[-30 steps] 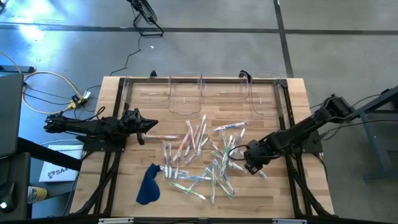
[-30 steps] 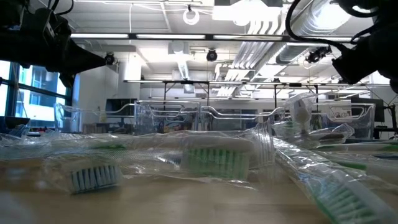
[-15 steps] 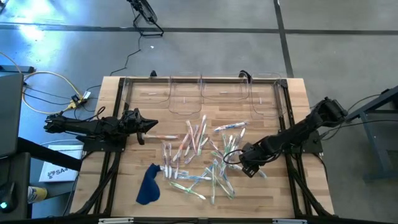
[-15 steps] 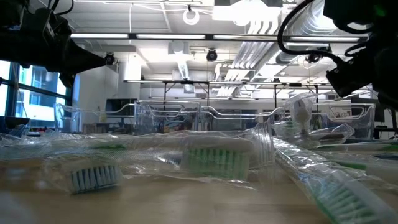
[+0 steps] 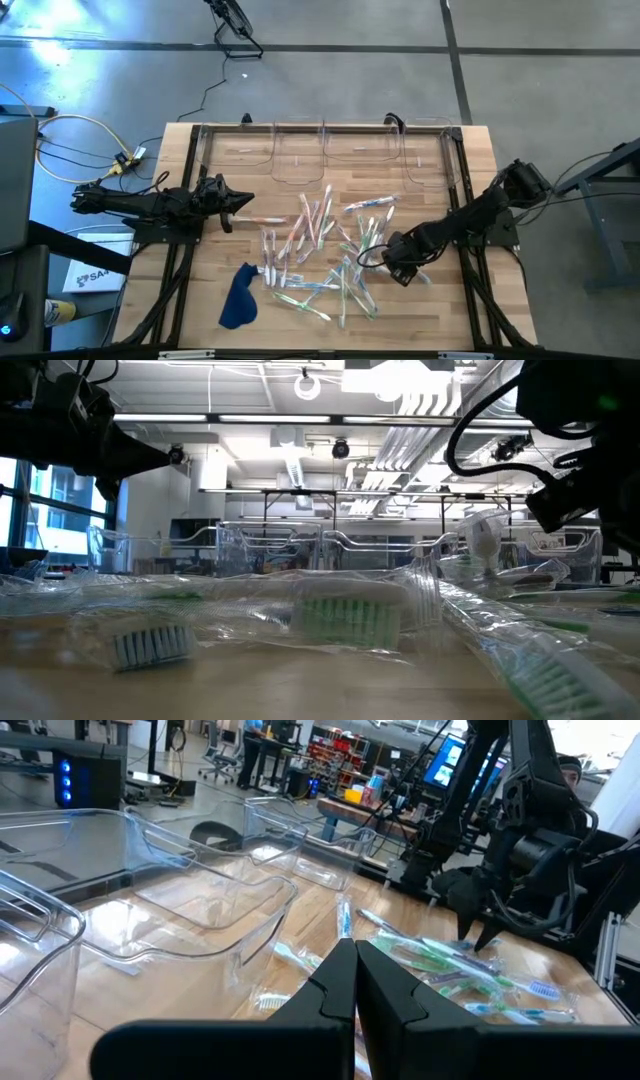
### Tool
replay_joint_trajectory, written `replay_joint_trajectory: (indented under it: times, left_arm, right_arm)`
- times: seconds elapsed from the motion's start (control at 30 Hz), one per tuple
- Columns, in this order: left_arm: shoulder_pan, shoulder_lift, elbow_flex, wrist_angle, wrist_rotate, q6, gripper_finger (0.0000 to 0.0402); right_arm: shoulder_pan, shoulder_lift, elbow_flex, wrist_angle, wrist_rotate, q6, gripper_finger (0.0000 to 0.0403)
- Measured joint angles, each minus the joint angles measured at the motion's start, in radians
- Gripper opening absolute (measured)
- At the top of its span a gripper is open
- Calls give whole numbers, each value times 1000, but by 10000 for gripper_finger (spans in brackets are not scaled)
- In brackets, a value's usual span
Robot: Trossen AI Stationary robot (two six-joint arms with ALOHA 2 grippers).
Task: Pick & Place Toothbrushes
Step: Put the blue toothbrush into the left transparent bin
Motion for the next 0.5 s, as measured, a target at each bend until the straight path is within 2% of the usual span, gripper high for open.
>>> replay_joint_trajectory:
  times: [0.13,0.37,0.5]
  left_arm:
    - [0,0,0,0,0,0,0]
    - [0,0,0,0,-1,0,0]
    - [0,0,0,0,-2,0,0]
  right_arm:
    - [0,1,-1,-5,10,-4,113]
    - [0,1,-2,-12,17,-7,36]
    - [0,1,-2,-14,15,-31,16]
